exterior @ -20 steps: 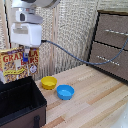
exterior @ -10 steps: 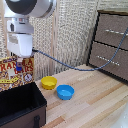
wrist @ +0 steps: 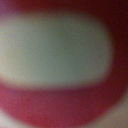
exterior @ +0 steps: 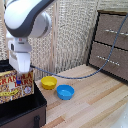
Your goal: Position your gripper near the granola bar, please. Lightly grip the granola bar with your gripping tool. Relocate your gripper along with the granola bar toward the leading division of the caddy with caution. Gently release the granola bar into the leading division of the caddy.
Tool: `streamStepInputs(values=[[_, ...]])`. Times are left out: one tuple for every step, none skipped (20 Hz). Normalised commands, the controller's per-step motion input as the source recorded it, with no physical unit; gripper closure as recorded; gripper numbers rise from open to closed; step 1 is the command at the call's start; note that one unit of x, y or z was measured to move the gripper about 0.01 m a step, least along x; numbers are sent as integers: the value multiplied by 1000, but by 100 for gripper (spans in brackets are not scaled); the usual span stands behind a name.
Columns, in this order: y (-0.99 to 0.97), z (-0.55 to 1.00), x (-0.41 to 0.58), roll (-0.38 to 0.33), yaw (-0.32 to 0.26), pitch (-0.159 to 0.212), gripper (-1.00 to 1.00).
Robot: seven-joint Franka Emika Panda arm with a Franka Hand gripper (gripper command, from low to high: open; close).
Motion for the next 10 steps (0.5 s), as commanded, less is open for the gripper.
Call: streamStepInputs(values=[[546,11,-97,-94,-149,81,-100],[423,134,-14,-92,-138,96,-100],[186,234,0,-66,-123,120,-100],[0,286,37,-48,-103,116,-100],[0,337,94,-61,-85,128,-100],[-71,340,103,-56,-135,105,-100],[-197,354,137,-15,-145,77,-100],[-294,320,69,0,-89,40,-100],[-269,280,100,10,-39,33,-100],[-83,166,251,0,0,104,-100]])
